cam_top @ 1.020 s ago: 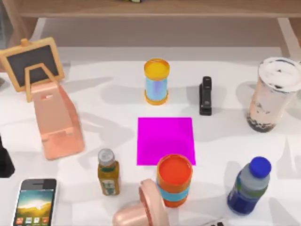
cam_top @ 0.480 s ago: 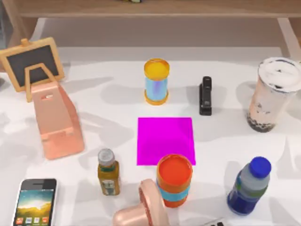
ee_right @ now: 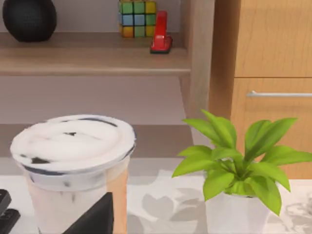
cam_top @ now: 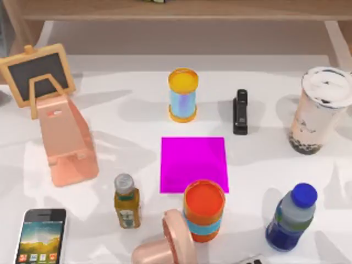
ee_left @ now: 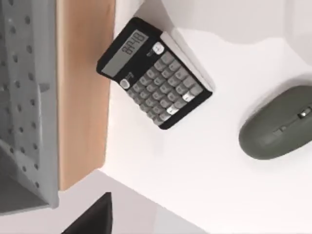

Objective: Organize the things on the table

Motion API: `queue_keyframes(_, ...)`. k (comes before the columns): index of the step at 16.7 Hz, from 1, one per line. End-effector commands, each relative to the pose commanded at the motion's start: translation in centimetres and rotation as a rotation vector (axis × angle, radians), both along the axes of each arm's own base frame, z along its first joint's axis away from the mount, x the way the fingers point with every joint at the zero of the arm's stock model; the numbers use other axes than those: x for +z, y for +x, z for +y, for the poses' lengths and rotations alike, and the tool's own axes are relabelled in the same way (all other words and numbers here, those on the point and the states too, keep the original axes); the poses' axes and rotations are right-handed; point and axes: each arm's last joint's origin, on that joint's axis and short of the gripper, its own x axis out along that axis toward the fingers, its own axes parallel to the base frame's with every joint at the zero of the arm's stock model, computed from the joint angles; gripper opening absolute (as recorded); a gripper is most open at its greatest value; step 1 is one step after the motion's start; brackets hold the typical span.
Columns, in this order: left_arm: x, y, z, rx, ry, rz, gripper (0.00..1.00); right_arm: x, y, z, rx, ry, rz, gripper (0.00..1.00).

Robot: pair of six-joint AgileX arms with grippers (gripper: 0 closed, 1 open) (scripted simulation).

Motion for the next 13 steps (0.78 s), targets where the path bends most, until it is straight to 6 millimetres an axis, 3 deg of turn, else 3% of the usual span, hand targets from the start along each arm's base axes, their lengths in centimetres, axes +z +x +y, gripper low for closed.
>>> queue_keyframes(4,-2.1,5.3,3.2,-0.292,0.101,0.279,1.0,0.0,0.0,0.0,0.0,0.0,0.0,1.0)
queue_keyframes(7,-4.5,8.2,5.6,-0.489,0.111,0.433,1.0,0.0,0.0,0.0,0.0,0.0,0.0,1.0)
queue_keyframes(13,-8.0,10.7,8.2,-0.707,0.076,0.573,1.0,0.0,0.0,0.0,0.0,0.0,0.0,1.0)
